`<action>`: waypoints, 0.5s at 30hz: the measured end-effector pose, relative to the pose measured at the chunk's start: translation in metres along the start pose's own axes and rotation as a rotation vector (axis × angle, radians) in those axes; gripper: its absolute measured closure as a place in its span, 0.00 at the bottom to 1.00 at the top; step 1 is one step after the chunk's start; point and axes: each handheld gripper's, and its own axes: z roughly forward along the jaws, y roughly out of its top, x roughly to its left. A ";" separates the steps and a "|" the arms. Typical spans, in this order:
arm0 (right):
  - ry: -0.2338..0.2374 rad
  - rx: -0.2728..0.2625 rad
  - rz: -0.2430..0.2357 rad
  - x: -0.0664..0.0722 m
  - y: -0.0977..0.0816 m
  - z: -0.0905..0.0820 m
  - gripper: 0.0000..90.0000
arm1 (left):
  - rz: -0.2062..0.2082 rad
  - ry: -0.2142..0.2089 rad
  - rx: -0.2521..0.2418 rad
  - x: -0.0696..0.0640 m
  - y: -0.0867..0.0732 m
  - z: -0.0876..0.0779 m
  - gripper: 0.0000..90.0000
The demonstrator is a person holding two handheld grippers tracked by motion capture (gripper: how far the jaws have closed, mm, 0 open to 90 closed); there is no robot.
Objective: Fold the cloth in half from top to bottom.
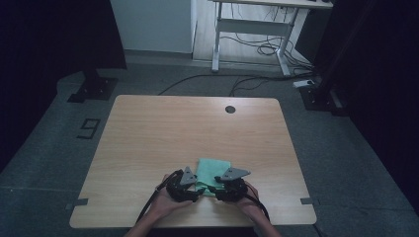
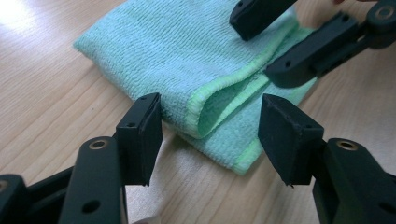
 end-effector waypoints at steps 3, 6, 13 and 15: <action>-0.014 0.026 -0.015 0.000 -0.001 0.006 0.61 | -0.007 0.003 0.006 0.001 -0.002 0.001 0.45; -0.039 0.038 -0.034 0.000 -0.003 0.007 0.74 | -0.012 0.007 0.014 0.002 -0.004 0.003 0.45; -0.019 0.003 -0.032 0.004 -0.004 -0.005 0.96 | -0.042 0.014 0.019 0.002 -0.005 0.006 0.46; 0.000 0.000 -0.020 0.003 -0.006 -0.009 0.96 | -0.053 0.009 0.019 0.003 -0.005 0.007 0.46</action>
